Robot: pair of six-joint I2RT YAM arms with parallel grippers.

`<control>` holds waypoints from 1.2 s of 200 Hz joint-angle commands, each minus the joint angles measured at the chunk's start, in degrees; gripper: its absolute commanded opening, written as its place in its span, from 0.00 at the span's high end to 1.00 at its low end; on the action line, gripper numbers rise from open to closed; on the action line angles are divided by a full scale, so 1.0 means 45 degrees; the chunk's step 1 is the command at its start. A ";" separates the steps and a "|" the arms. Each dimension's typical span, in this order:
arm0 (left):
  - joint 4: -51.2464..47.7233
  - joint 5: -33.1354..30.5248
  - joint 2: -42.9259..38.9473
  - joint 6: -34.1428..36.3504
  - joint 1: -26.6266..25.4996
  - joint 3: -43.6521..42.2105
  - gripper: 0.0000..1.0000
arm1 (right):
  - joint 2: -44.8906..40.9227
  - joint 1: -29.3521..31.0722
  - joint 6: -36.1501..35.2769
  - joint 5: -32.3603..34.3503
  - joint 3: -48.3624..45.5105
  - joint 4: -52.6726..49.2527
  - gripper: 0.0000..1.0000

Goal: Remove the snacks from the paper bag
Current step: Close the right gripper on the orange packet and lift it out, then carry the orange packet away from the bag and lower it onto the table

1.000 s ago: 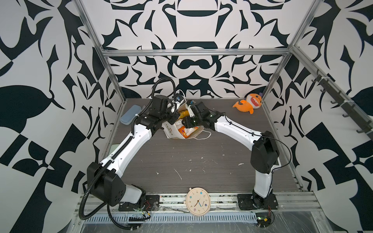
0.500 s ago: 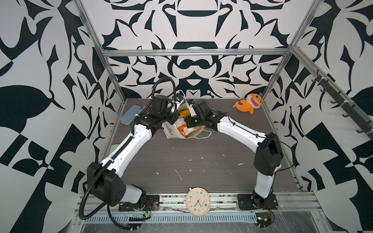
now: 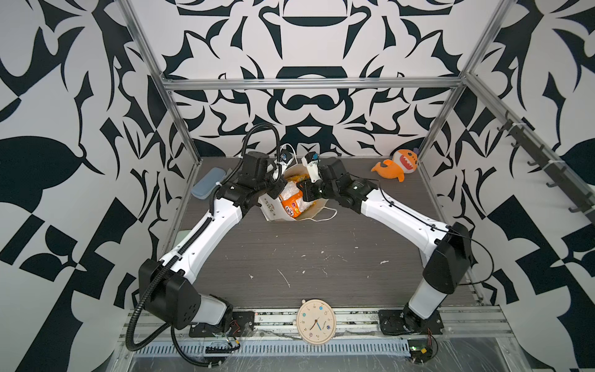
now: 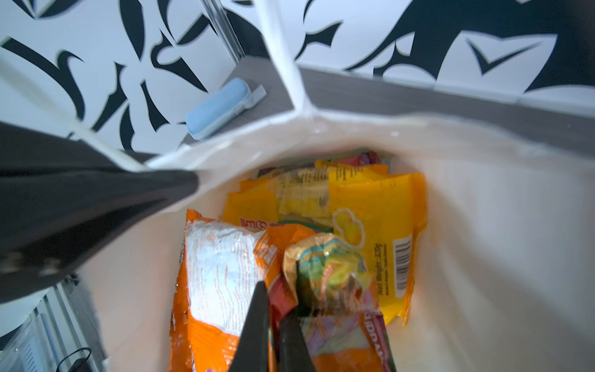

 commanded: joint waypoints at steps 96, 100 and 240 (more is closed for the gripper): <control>0.0760 -0.0095 -0.0144 -0.0120 -0.0024 0.0119 1.00 | -0.2455 -0.0094 -0.2040 0.1834 0.0555 0.0504 1.00; 0.0773 -0.0099 -0.0148 -0.0119 -0.0029 0.0122 1.00 | -0.2475 -0.0135 -0.2038 0.1910 0.0596 0.0440 1.00; 0.0727 -0.0004 -0.0175 -0.0021 -0.0016 0.0140 1.00 | -0.3745 -0.5551 -0.0518 0.1696 -0.1031 -0.0250 1.00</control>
